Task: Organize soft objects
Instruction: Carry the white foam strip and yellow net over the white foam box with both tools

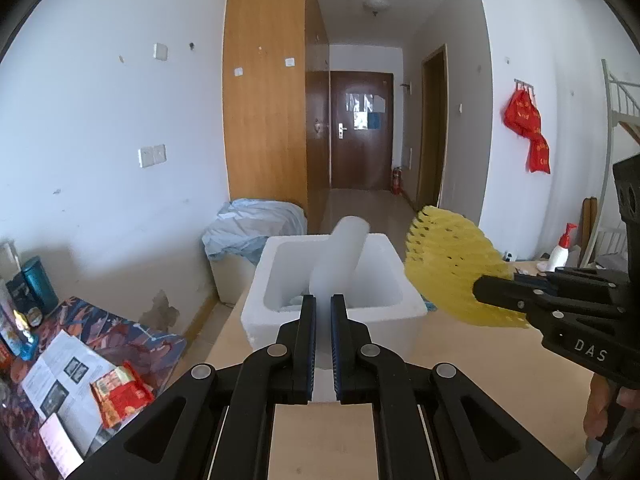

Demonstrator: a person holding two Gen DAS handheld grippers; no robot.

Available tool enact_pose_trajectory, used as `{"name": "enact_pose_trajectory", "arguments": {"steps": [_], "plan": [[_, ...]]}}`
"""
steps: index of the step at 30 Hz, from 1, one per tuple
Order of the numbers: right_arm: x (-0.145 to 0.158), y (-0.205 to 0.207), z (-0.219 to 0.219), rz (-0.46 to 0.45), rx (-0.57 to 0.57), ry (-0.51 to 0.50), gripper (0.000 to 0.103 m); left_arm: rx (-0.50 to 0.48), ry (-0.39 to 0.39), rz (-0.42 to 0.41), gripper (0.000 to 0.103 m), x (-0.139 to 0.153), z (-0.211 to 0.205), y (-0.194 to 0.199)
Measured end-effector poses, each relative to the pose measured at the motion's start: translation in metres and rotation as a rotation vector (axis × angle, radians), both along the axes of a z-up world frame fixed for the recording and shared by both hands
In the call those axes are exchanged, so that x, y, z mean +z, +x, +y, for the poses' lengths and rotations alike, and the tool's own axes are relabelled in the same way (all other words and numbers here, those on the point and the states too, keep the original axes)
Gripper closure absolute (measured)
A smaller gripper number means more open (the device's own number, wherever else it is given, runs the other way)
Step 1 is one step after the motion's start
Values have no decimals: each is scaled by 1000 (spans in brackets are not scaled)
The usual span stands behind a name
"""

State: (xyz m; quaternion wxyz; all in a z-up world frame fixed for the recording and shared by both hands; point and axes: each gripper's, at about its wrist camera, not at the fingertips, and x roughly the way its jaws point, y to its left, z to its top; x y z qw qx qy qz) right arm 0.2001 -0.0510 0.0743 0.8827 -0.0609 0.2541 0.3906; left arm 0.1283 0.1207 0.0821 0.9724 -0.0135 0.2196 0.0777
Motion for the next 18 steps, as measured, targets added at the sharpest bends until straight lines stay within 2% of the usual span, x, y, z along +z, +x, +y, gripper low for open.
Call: {"name": "enact_pose_trajectory", "arguments": {"steps": [18], "plan": [[-4, 50, 29, 22, -9, -26, 91, -23, 8, 38, 96, -6, 13, 64]]}}
